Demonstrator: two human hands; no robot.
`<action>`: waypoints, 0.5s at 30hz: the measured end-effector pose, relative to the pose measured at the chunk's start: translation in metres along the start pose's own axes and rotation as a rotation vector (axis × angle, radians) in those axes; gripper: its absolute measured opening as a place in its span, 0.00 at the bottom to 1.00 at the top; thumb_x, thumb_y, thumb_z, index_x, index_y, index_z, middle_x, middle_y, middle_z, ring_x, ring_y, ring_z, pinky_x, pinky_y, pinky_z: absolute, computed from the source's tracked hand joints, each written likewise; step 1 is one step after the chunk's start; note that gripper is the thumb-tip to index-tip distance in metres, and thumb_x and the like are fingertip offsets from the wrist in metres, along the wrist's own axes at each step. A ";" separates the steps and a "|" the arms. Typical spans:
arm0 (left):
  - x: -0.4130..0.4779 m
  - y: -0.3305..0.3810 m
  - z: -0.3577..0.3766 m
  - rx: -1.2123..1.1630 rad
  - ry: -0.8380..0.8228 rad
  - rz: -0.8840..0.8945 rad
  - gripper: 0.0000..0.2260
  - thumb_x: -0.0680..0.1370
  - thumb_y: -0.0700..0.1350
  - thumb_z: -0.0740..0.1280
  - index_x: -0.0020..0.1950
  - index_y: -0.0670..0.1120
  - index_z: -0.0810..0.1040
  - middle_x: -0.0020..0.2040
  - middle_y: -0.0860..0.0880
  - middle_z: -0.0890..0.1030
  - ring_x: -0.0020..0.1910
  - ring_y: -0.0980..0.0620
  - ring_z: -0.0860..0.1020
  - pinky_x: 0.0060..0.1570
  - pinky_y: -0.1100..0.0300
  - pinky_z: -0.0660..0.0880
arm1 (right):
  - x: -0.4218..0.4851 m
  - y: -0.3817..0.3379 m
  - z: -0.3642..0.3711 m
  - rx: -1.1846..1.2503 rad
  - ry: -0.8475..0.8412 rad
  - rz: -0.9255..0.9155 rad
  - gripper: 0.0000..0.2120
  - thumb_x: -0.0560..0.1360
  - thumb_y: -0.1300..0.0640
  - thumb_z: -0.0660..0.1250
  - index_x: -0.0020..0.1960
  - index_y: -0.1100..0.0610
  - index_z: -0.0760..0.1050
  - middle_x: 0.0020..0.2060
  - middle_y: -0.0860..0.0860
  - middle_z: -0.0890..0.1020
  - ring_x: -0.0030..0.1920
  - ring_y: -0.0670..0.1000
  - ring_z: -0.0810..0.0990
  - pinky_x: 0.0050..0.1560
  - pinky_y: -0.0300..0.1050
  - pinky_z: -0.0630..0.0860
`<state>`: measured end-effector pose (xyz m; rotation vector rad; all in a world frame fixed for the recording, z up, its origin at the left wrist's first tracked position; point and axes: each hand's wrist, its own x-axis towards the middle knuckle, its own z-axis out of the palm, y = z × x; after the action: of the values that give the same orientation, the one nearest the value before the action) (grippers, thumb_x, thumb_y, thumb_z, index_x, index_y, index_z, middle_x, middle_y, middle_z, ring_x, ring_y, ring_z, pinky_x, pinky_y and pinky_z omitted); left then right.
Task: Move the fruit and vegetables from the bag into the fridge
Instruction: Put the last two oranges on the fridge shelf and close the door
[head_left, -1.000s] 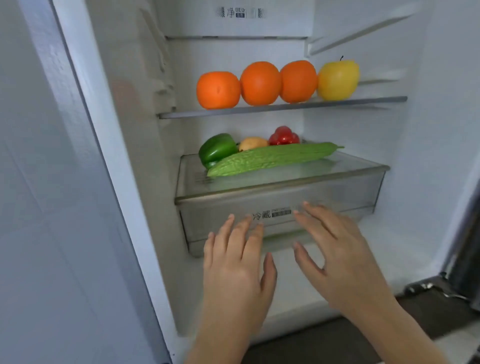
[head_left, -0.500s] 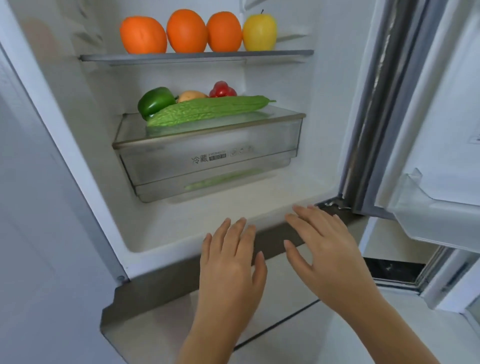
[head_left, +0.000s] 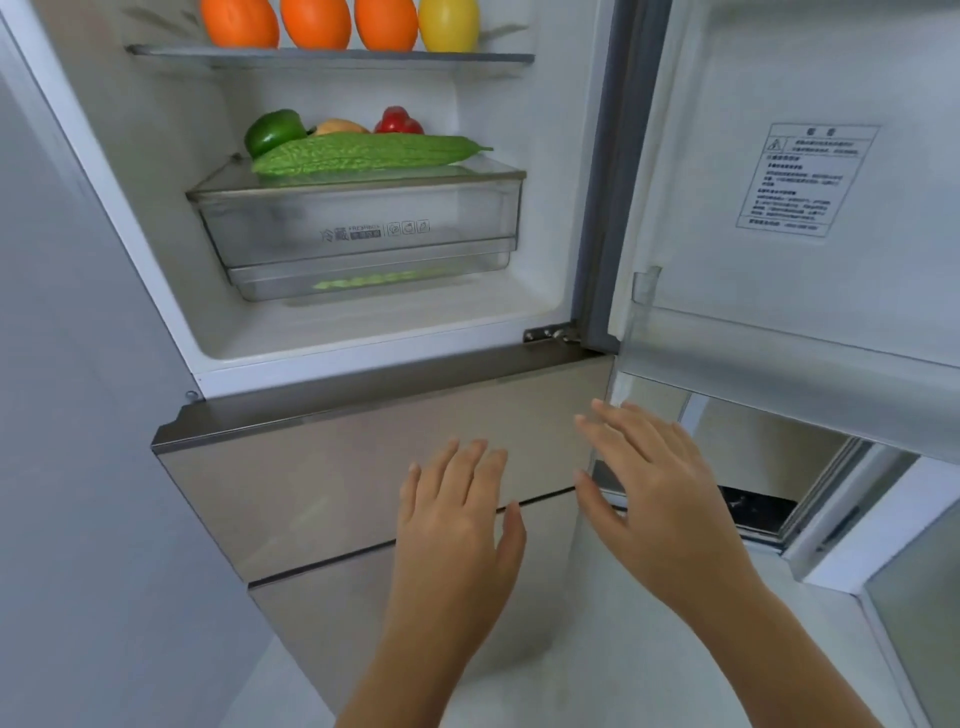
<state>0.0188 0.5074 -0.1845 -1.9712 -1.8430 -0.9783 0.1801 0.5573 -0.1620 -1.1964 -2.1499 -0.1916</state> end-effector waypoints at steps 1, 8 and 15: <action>-0.004 0.004 -0.005 -0.001 0.002 -0.001 0.19 0.73 0.49 0.57 0.59 0.44 0.75 0.56 0.45 0.80 0.58 0.43 0.77 0.57 0.40 0.72 | -0.006 0.001 -0.006 0.005 0.001 0.007 0.22 0.73 0.49 0.56 0.61 0.60 0.74 0.59 0.57 0.78 0.61 0.58 0.75 0.58 0.63 0.72; -0.029 0.033 -0.036 -0.049 0.028 0.025 0.19 0.73 0.49 0.58 0.60 0.43 0.75 0.57 0.45 0.79 0.59 0.43 0.76 0.55 0.40 0.74 | -0.055 -0.006 -0.044 -0.025 0.025 0.067 0.22 0.73 0.48 0.56 0.61 0.59 0.73 0.59 0.57 0.78 0.61 0.58 0.75 0.57 0.64 0.72; -0.078 0.057 -0.048 -0.094 0.022 0.063 0.18 0.73 0.49 0.58 0.59 0.44 0.75 0.56 0.46 0.80 0.58 0.45 0.76 0.58 0.45 0.72 | -0.104 -0.016 -0.077 -0.067 0.044 0.134 0.22 0.73 0.48 0.56 0.61 0.58 0.74 0.58 0.56 0.79 0.59 0.58 0.76 0.58 0.59 0.70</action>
<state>0.0627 0.4082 -0.1842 -2.0502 -1.7416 -1.0812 0.2421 0.4423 -0.1637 -1.3567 -2.0309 -0.2305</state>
